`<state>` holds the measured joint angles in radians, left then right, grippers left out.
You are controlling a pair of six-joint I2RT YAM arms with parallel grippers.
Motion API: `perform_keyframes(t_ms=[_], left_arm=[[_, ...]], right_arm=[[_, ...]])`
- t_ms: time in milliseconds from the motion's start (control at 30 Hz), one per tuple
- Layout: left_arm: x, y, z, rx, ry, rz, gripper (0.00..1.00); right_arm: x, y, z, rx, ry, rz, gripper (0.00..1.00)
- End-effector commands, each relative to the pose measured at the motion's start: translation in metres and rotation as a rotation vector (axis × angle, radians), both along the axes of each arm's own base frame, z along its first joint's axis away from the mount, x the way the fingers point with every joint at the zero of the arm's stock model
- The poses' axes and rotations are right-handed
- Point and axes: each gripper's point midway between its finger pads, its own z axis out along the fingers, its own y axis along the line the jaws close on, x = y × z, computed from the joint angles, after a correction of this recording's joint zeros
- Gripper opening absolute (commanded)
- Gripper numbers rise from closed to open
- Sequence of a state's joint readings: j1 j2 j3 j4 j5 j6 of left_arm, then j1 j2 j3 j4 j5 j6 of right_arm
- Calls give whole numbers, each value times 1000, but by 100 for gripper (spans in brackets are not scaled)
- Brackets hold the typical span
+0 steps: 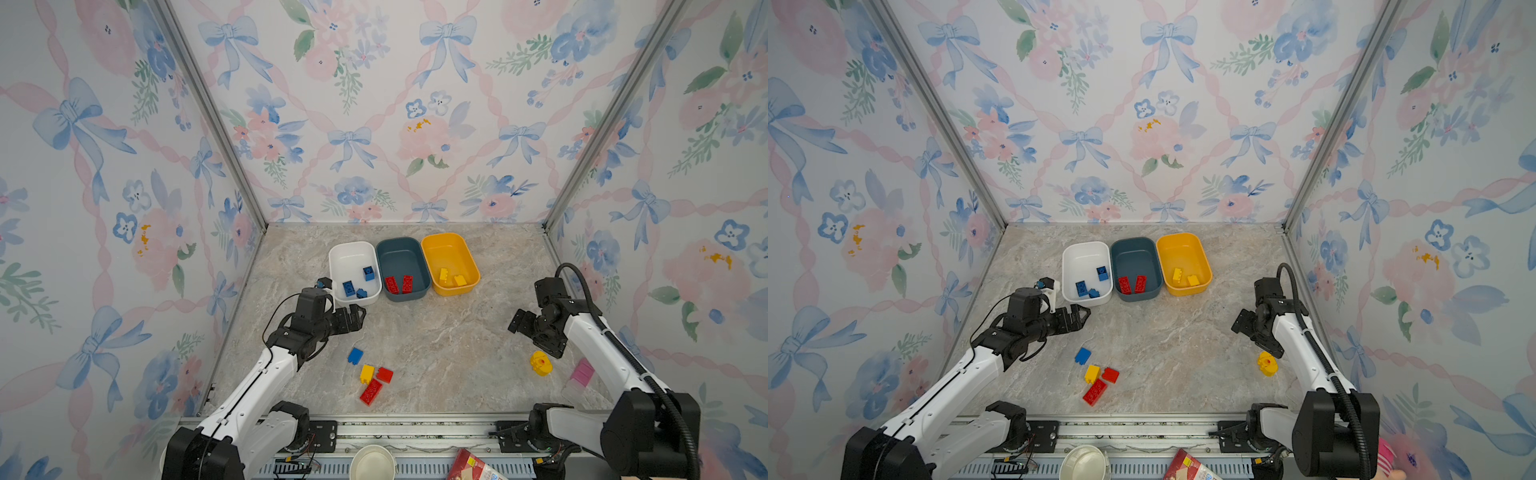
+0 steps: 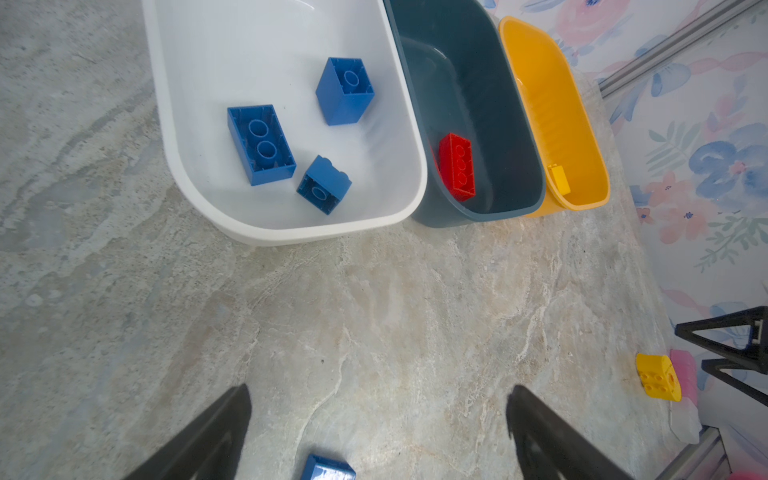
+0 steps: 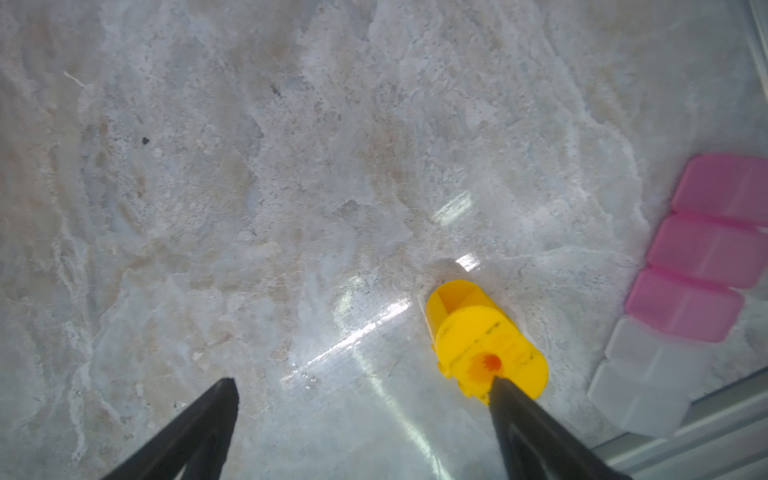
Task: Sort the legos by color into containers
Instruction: 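Withdraw the right gripper toward the yellow cylinder-shaped piece, then lower the right gripper onto the yellow cylinder piece and close it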
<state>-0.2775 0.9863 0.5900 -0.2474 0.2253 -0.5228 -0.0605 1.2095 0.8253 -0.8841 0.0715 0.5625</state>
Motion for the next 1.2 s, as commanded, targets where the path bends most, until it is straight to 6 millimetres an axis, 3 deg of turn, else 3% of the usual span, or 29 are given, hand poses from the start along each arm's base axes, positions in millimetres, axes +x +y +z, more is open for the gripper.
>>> perform_keyframes(t_ms=[0,267,533,1167], left_arm=[[-2,-3,-4,10,-5,-29,98],[-2,-4,-6,11,1,-30,98],[-2,-4,-6,8,3,-33,98],[-2,-4,-8,11,8,-34,98]], right_arm=[[-20,-9,-5,34,34,-80,97],[-45,-27,-16,65,70,-231,97],[-53,-29,-27,80,112,-311,97],[-54,-42,-56,17,98,-355,97]])
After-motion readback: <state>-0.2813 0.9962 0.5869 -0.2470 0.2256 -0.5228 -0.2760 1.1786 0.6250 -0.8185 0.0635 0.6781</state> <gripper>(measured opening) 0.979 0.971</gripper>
